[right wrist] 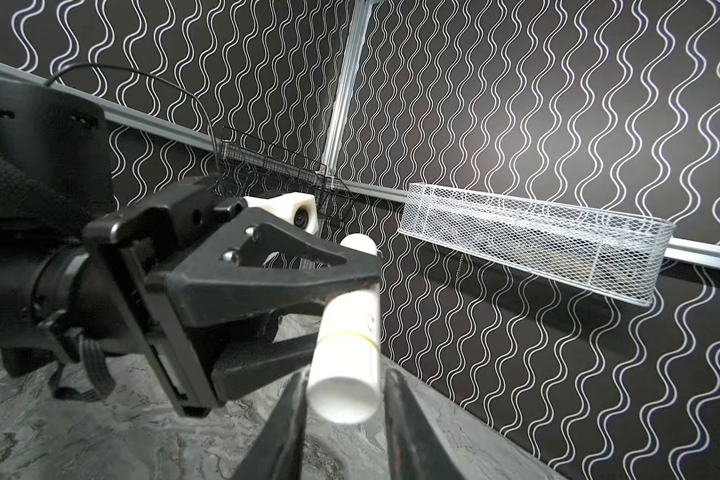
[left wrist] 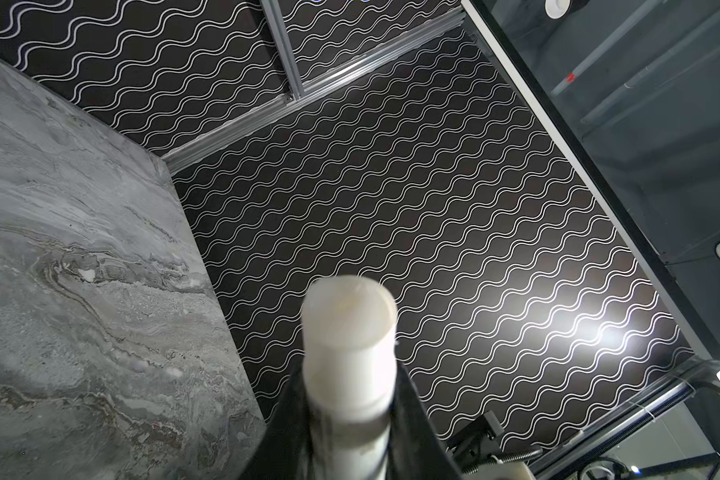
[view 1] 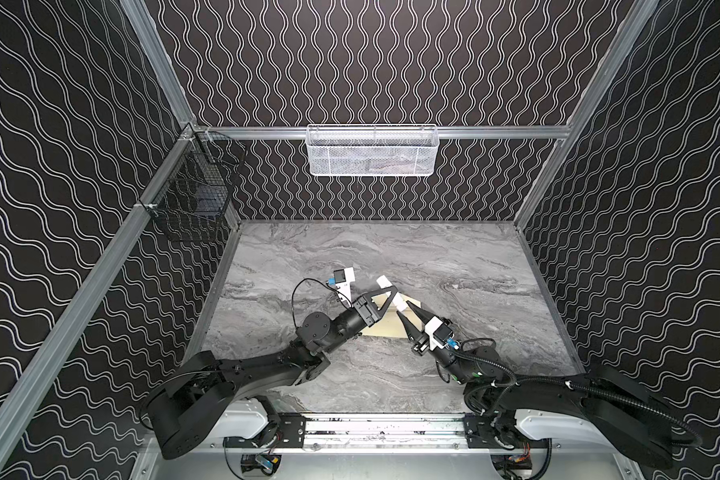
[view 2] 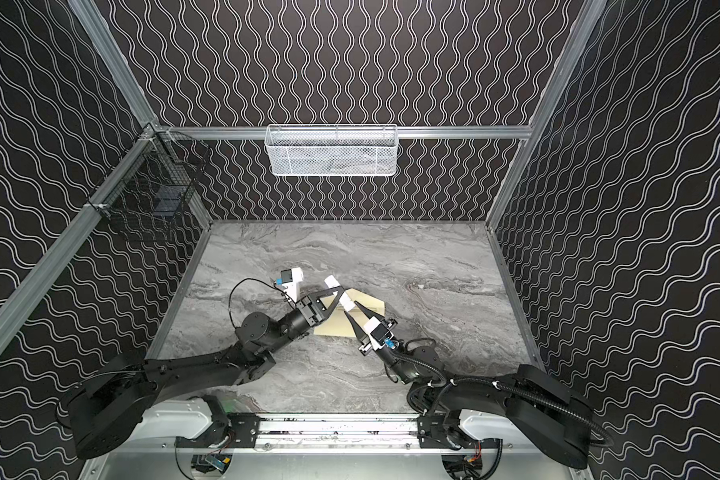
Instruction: Place the letter into the envelope and seal it
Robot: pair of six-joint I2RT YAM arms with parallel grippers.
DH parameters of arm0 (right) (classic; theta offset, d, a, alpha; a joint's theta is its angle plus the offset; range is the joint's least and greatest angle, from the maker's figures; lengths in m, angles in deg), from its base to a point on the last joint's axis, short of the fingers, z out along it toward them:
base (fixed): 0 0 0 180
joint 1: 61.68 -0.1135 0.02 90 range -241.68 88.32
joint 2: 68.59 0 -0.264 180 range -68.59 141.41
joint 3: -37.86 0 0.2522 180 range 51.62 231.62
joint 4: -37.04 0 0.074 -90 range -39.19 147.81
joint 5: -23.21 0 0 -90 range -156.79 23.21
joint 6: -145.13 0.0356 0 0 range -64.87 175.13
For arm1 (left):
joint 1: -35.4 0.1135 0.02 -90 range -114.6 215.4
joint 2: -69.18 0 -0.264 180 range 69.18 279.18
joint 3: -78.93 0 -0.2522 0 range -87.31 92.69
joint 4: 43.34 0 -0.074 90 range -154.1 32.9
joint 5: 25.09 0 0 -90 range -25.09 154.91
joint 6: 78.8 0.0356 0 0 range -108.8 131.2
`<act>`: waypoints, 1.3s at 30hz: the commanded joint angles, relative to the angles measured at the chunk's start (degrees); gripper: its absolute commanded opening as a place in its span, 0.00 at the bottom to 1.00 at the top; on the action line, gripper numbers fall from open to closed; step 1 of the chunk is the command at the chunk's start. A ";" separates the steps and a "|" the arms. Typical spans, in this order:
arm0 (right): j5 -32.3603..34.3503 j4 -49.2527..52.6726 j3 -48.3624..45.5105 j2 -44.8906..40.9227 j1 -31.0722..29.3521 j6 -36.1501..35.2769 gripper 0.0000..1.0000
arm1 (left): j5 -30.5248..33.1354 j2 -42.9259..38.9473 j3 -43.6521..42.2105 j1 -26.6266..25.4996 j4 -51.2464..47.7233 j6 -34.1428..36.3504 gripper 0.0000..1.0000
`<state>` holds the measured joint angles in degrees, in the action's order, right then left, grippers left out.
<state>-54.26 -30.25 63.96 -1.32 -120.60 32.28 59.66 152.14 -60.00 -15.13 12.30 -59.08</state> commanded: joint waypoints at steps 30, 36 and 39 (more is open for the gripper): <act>-16.11 0.06 3.54 -5.36 -0.74 49.18 0.19 | -2.26 -2.16 -2.13 0.16 2.21 6.72 0.00; -21.29 -0.94 5.51 -4.24 -0.52 57.91 0.23 | -2.45 -2.77 -2.95 0.16 2.31 8.44 0.00; -23.22 -6.34 5.46 -1.95 -0.19 61.78 0.27 | -1.97 -3.47 -3.49 0.09 2.01 9.00 0.00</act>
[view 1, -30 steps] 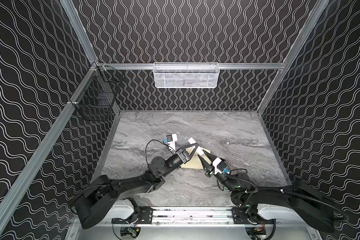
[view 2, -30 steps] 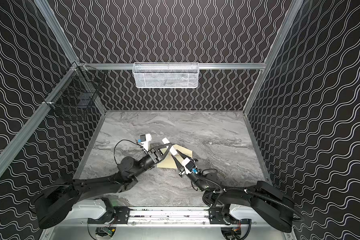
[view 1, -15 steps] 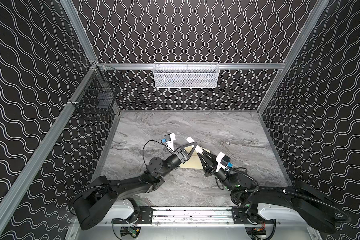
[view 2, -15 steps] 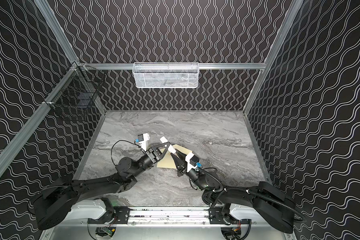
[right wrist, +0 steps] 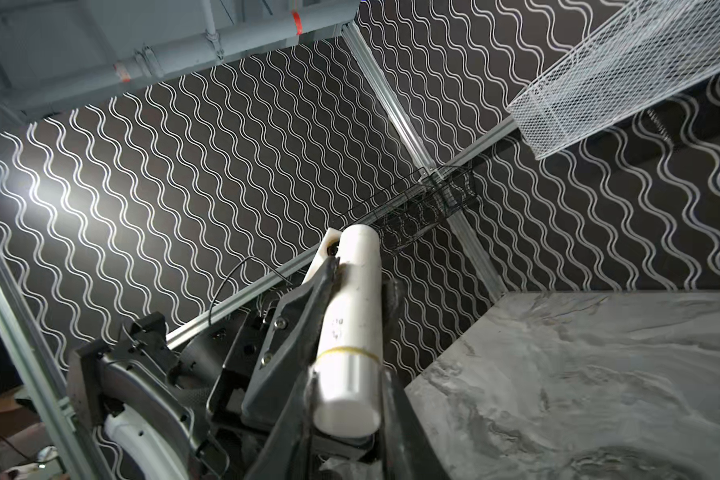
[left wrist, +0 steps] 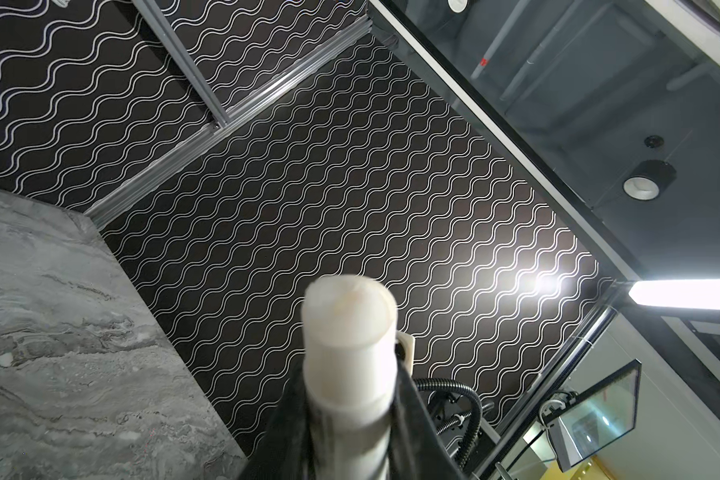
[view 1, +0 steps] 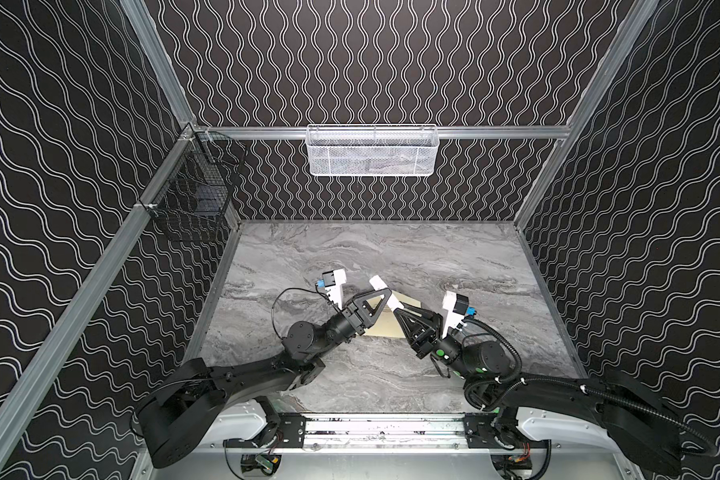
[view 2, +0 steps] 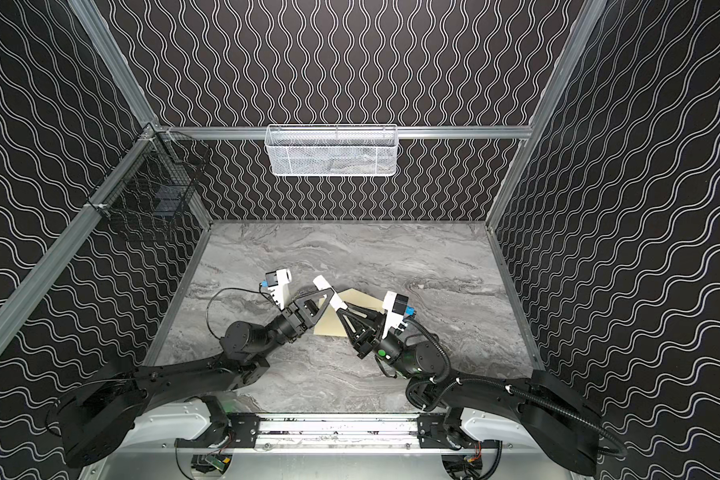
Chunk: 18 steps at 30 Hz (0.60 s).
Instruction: Place the letter into the envelope and seal it
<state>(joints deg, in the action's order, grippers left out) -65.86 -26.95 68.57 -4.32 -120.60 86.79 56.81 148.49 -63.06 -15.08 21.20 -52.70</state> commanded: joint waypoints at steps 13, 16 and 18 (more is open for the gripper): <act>-13.06 12.34 -3.89 -12.44 7.04 -18.92 0.70 | 5.47 -4.43 0.20 0.22 -17.20 -0.19 0.00; -10.73 18.65 -4.43 -15.41 6.98 -34.62 0.72 | 6.39 -4.82 0.66 0.24 -18.20 -1.49 0.00; -7.73 23.01 -4.22 -16.62 6.71 -43.76 0.72 | 6.00 -4.44 1.48 0.21 -18.68 -2.26 0.00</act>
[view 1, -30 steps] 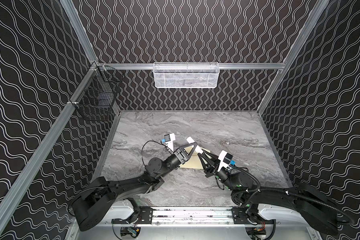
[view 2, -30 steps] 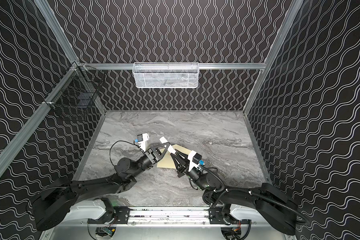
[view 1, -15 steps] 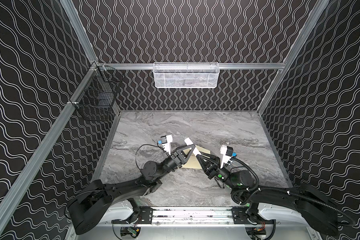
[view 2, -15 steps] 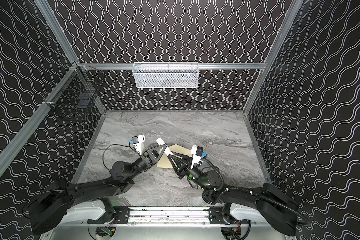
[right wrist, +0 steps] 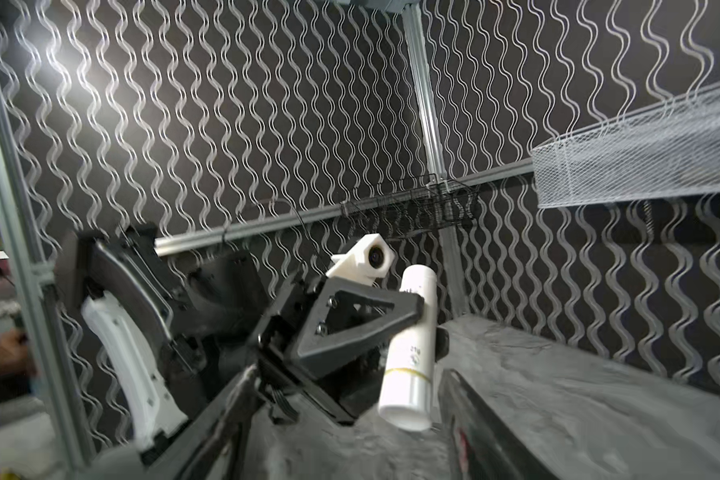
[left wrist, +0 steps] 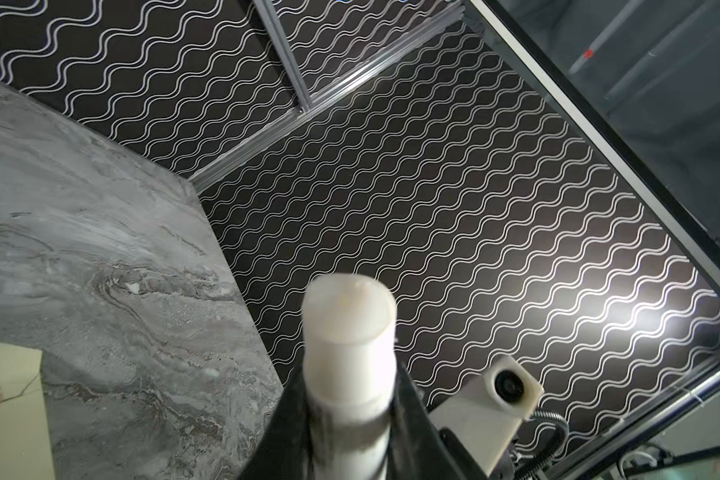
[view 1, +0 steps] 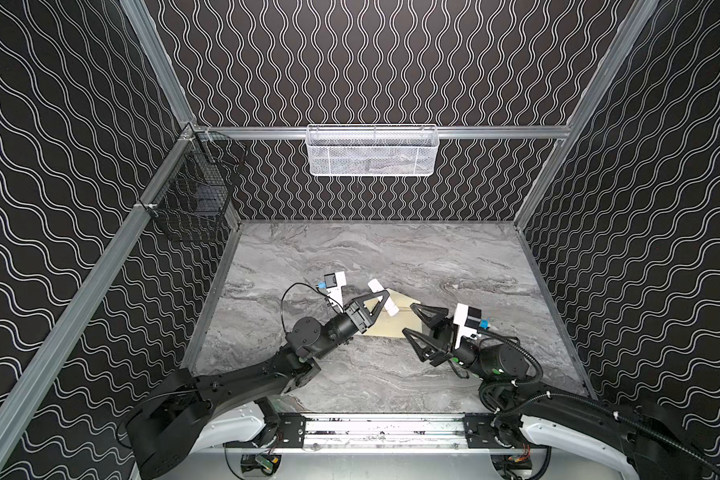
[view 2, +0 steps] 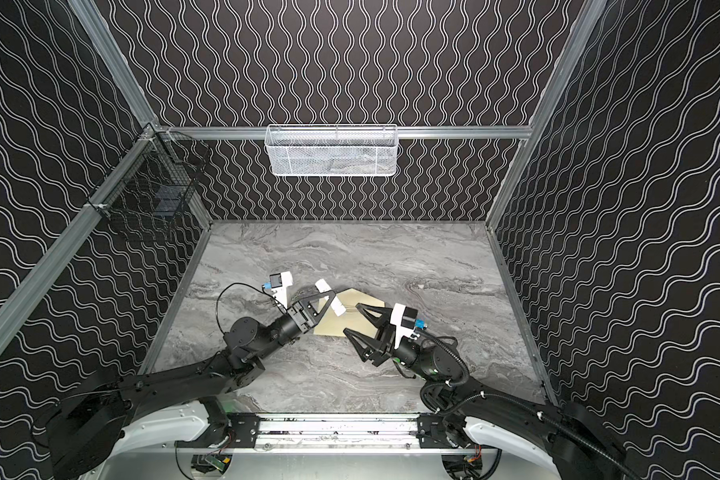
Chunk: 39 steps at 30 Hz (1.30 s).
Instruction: Place the letter into the envelope and seal it
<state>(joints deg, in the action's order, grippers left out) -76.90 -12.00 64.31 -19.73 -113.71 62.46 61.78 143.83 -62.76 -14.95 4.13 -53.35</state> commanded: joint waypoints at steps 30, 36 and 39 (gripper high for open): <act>27.07 -23.51 1.47 21.42 -10.62 -44.21 0.35 | -1.94 5.11 1.16 0.07 5.67 -4.21 0.00; 26.46 -22.28 2.59 21.80 -10.63 -41.76 0.23 | -1.57 4.12 0.62 0.10 5.33 -3.48 0.00; 25.79 -21.72 3.21 21.83 -10.62 -38.72 0.19 | -1.61 3.71 0.71 0.07 4.69 -2.96 0.00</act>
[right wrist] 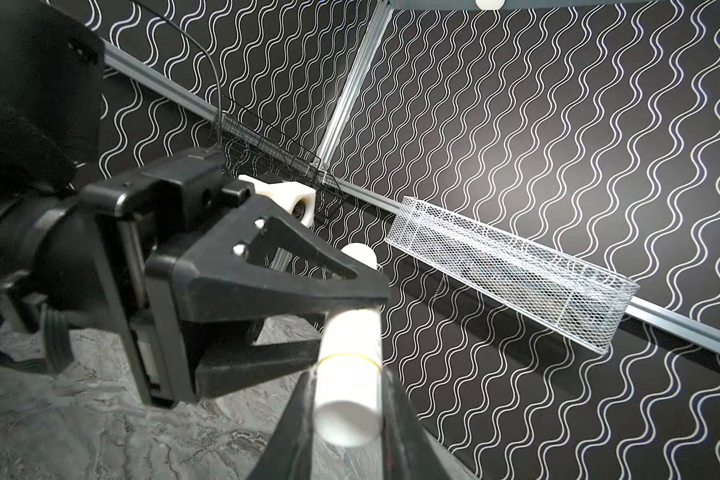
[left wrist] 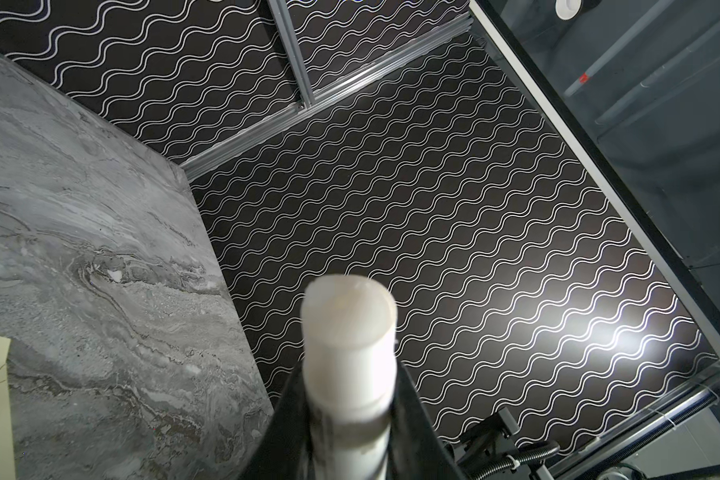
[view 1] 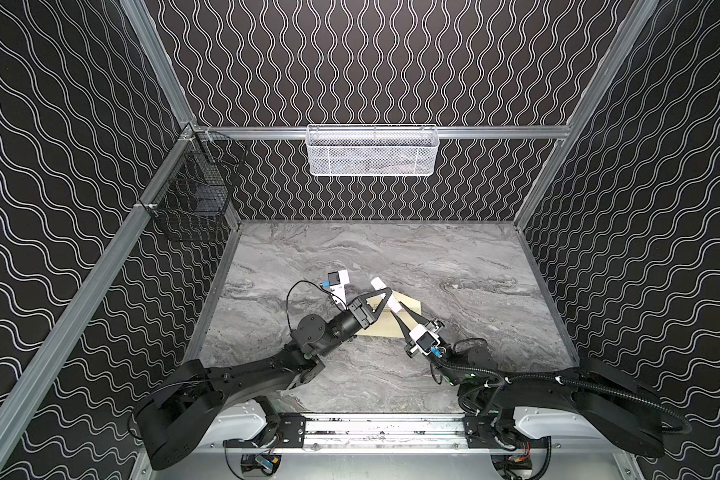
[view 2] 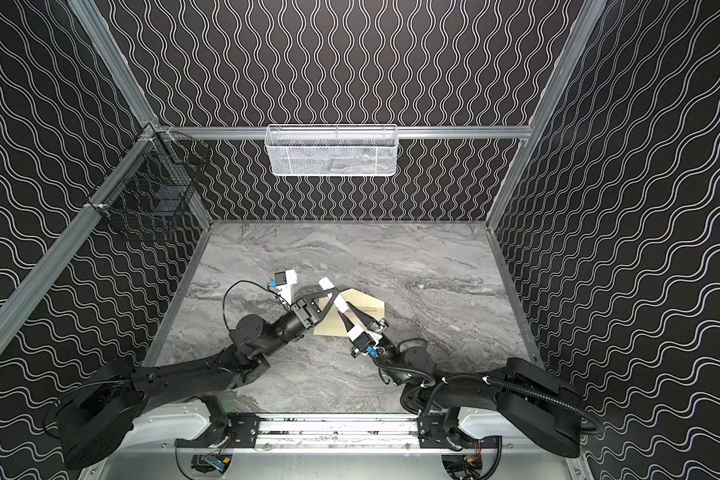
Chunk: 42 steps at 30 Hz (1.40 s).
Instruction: Place the letter into the envelope and seal it
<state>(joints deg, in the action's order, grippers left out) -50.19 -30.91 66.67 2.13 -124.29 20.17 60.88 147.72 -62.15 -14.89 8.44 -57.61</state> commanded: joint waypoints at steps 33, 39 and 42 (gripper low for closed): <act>-26.10 -16.70 1.00 1.21 9.69 82.64 0.43 | -1.50 -5.60 -1.80 -0.43 -3.19 12.22 0.00; -29.71 -2.40 -1.11 -7.51 13.64 65.57 0.61 | -0.45 -5.42 -0.05 -0.43 -6.86 10.82 0.00; -29.02 17.82 2.65 -14.48 13.65 48.10 0.62 | -1.41 -5.05 1.68 -0.43 -9.92 9.82 0.00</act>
<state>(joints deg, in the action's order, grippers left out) -78.47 -28.79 66.89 -8.73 -110.76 85.85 59.98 142.37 -61.99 -15.35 1.29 -47.04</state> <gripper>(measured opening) 0.628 0.239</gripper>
